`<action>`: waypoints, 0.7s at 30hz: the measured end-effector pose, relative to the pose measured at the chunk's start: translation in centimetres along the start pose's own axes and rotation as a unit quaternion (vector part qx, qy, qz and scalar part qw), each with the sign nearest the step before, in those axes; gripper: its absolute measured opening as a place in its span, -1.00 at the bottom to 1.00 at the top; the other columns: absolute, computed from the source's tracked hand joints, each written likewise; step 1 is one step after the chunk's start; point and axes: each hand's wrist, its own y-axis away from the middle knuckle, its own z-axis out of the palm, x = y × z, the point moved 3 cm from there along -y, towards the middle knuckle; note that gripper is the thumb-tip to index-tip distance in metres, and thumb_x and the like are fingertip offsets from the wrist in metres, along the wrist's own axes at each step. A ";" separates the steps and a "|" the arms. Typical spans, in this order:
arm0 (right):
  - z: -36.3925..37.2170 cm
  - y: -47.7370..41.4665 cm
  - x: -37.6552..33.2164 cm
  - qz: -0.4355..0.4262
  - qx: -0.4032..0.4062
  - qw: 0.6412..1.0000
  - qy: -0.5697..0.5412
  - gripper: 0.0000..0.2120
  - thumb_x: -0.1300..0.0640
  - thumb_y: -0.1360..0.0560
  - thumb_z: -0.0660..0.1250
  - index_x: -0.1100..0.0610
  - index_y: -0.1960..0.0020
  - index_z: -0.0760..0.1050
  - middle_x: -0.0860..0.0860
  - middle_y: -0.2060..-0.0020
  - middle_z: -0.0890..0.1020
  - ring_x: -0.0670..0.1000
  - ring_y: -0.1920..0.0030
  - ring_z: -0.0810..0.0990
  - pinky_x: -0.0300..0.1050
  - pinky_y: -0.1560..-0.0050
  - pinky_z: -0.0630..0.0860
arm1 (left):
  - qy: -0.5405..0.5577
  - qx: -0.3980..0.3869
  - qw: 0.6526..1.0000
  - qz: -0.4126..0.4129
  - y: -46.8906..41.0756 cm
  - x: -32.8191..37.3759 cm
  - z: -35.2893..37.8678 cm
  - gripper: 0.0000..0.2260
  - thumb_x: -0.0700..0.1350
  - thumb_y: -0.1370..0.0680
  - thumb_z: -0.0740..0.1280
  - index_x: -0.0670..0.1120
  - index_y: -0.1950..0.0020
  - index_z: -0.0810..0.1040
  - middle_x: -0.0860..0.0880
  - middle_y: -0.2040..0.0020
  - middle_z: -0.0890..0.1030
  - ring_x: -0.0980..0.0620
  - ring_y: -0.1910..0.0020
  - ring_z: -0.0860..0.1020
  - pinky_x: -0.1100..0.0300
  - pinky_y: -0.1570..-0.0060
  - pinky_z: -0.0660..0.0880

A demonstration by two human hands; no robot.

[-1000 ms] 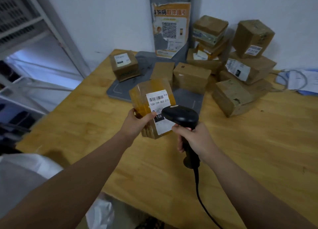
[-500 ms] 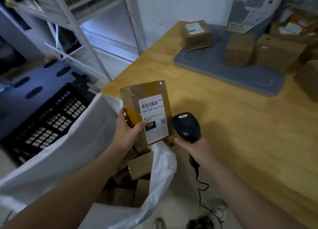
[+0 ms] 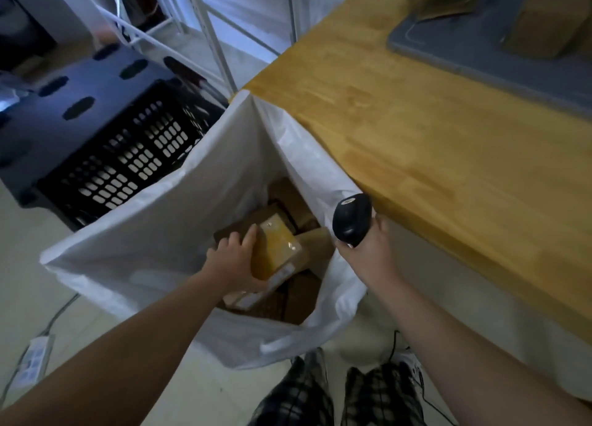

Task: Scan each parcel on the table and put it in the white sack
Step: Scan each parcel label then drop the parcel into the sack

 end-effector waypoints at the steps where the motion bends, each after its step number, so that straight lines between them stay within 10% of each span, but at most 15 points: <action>1: 0.5 0.1 0.0 -0.003 0.000 1.000 0.015 -0.46 -0.01 -0.39 0.50 0.19 -0.26 0.42 0.16 -0.33 0.40 0.18 -0.28 0.46 0.14 -0.22 0.49 | -0.055 -0.003 0.998 0.027 -0.1 0.0 0.6 0.08 0.35 -0.34 0.40 0.03 -0.57 -0.24 -0.13 -0.44 0.20 -0.19 -0.40 0.26 -0.10 -0.31 0.30; 8: 2.4 0.7 -0.2 -0.046 -0.045 0.996 0.057 -0.75 0.11 -0.41 0.43 0.16 -0.03 0.49 0.05 0.02 0.46 0.06 -0.01 0.50 -0.13 0.09 0.42 | -0.146 -0.017 0.986 0.082 -2.0 0.4 3.0 -0.16 0.24 -0.49 0.33 0.01 -0.58 -0.08 -0.17 -0.55 0.02 -0.19 -0.52 0.05 -0.08 -0.47 0.08; 21: -7.4 -2.6 -1.6 0.040 -0.011 0.999 -0.032 -0.78 0.14 -0.44 0.39 0.06 0.26 0.36 -0.04 0.43 0.43 0.02 0.34 0.46 -0.17 0.43 0.23 | 0.014 0.170 0.964 0.204 -2.7 12.1 -10.0 -0.43 0.06 -0.59 0.26 -0.06 -0.54 0.17 -0.12 -0.46 0.28 -0.14 -0.40 0.29 -0.02 -0.28 0.35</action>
